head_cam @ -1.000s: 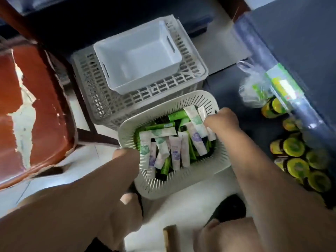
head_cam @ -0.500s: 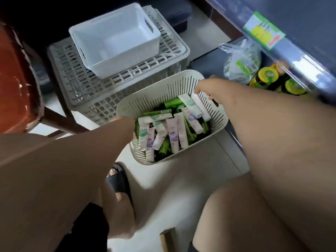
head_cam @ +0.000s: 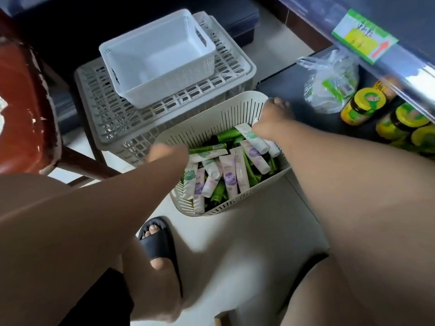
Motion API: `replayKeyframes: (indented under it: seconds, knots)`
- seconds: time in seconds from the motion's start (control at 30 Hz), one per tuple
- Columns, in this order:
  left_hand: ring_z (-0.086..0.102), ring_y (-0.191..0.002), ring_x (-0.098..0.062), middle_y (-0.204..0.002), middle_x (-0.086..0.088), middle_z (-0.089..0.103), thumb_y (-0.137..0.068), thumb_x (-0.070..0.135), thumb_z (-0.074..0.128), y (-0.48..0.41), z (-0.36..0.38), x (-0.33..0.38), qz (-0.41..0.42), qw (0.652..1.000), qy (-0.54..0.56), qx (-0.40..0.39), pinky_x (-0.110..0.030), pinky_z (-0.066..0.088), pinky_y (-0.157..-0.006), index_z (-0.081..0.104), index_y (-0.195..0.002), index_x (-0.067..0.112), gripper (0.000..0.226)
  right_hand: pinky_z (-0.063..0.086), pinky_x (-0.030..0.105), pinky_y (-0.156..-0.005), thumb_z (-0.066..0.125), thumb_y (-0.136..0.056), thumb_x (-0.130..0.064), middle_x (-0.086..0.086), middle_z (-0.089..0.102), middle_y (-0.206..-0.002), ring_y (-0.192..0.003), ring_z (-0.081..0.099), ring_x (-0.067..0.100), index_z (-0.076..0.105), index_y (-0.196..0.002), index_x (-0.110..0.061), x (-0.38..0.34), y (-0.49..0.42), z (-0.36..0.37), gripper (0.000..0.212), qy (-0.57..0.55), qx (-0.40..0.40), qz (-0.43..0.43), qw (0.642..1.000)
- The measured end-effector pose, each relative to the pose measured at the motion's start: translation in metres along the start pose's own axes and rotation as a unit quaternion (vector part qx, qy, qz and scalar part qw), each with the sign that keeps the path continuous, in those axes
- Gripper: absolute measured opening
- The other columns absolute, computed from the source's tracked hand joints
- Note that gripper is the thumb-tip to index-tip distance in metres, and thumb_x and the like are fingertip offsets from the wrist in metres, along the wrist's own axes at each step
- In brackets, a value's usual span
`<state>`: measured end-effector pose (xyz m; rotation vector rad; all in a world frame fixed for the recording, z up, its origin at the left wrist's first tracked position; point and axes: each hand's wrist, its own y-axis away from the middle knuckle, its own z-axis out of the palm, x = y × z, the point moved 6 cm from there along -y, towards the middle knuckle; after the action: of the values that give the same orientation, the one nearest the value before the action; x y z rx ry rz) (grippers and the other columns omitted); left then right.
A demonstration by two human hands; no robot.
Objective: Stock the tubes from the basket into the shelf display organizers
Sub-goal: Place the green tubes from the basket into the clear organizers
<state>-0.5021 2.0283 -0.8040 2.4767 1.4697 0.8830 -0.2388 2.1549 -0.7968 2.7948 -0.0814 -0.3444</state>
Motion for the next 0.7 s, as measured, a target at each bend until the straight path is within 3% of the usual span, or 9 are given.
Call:
replayKeyframes:
  seconds: [0.07, 0.1, 0.17, 0.23, 0.3, 0.4, 0.57, 0.63, 0.7]
  knots:
    - [0.052, -0.116, -0.035, -0.128, -0.013, 0.052, -0.084, 0.018, 0.053, 0.004, -0.007, 0.029, 0.113, 0.989, -0.077, 0.051, -0.047, 0.05, -0.093, 0.049, -0.128, 0.009, 0.044, 0.041, 0.043, -0.109, 0.064, -0.081, -0.014, 0.013, 0.046, -0.141, -0.132, 0.04, 0.033, 0.051, -0.133, -0.008, -0.026, 0.004, 0.006, 0.054, 0.047, 0.086, -0.093, 0.991]
    - [0.049, -0.12, -0.035, -0.13, -0.012, 0.049, -0.084, 0.016, 0.051, -0.001, -0.001, 0.037, 0.153, 0.983, -0.093, 0.048, -0.05, 0.048, -0.098, 0.048, -0.128, 0.01, 0.044, 0.041, 0.043, -0.109, 0.062, -0.081, -0.007, 0.013, 0.048, -0.139, -0.131, 0.041, 0.033, 0.055, -0.128, -0.009, -0.038, 0.007, 0.011, 0.048, 0.051, 0.1, -0.128, 0.985]
    - [0.058, -0.105, -0.031, -0.112, -0.008, 0.058, -0.088, 0.013, 0.047, -0.008, 0.014, 0.052, 0.212, 0.97, -0.12, 0.001, -0.045, 0.052, -0.094, 0.056, -0.107, 0.008, 0.022, 0.045, 0.041, -0.103, 0.057, -0.08, 0.002, 0.012, 0.055, -0.129, -0.121, 0.048, 0.032, 0.061, -0.118, -0.01, -0.054, 0.012, 0.026, 0.04, 0.056, 0.091, -0.174, 0.979]
    - [0.062, -0.081, -0.025, -0.096, -0.01, 0.066, -0.091, 0.008, 0.047, -0.025, 0.036, 0.054, 0.23, 0.957, -0.163, -0.075, -0.035, 0.055, -0.071, 0.061, -0.088, 0.008, 0.015, 0.049, 0.039, -0.09, 0.056, -0.08, 0.004, 0.011, 0.06, -0.118, -0.111, 0.054, 0.031, 0.064, -0.113, -0.011, -0.061, 0.012, 0.044, 0.036, 0.076, 0.046, -0.186, 0.979]
    - [0.057, -0.072, -0.02, -0.097, -0.011, 0.067, -0.092, 0.005, 0.05, -0.035, 0.053, 0.059, 0.261, 0.932, -0.221, -0.119, -0.032, 0.047, -0.059, 0.067, -0.093, 0.007, 0.017, 0.05, 0.037, -0.082, 0.058, -0.083, 0.001, 0.011, 0.063, -0.11, -0.102, 0.06, 0.032, 0.066, -0.112, -0.013, -0.055, 0.003, 0.061, 0.033, 0.075, -0.029, -0.154, 0.985]
    - [0.058, -0.076, -0.021, -0.097, -0.009, 0.063, -0.094, 0.002, 0.049, -0.042, 0.074, 0.063, 0.298, 0.898, -0.294, -0.136, -0.032, 0.046, -0.066, 0.068, -0.105, 0.005, 0.022, 0.054, 0.038, -0.089, 0.059, -0.086, -0.006, 0.01, 0.064, -0.112, -0.102, 0.063, 0.032, 0.064, -0.124, -0.016, -0.037, -0.01, 0.081, 0.04, 0.073, -0.137, -0.105, 0.982]
    - [0.062, -0.108, -0.034, -0.123, -0.02, 0.062, -0.095, -0.001, 0.048, -0.067, 0.109, 0.048, 0.286, 0.874, -0.35, -0.177, -0.033, 0.048, -0.077, 0.058, -0.129, 0.0, 0.035, 0.04, 0.038, -0.111, 0.043, -0.092, 0.007, 0.005, 0.043, -0.155, -0.139, 0.045, 0.028, 0.046, -0.151, -0.026, -0.031, -0.015, 0.099, 0.068, 0.061, -0.246, -0.159, 0.954]
    - [0.063, -0.099, -0.031, -0.107, -0.016, 0.062, -0.096, 0.001, 0.05, -0.074, 0.117, 0.046, 0.277, 0.873, -0.351, -0.192, -0.031, 0.046, -0.076, 0.059, -0.125, 0.0, 0.031, 0.038, 0.041, -0.115, 0.042, -0.092, 0.005, 0.006, 0.04, -0.157, -0.141, 0.042, 0.029, 0.042, -0.153, -0.028, -0.036, -0.022, 0.104, 0.07, 0.065, -0.25, -0.166, 0.952]
    - [0.054, -0.071, -0.021, -0.08, -0.009, 0.052, -0.096, 0.001, 0.052, -0.077, 0.117, 0.048, 0.267, 0.879, -0.349, -0.184, -0.032, 0.045, -0.068, 0.06, -0.106, 0.002, 0.013, 0.039, 0.045, -0.114, 0.043, -0.092, 0.003, 0.009, 0.043, -0.155, -0.139, 0.045, 0.031, 0.043, -0.152, -0.025, -0.039, -0.023, 0.109, 0.066, 0.074, -0.252, -0.158, 0.952]
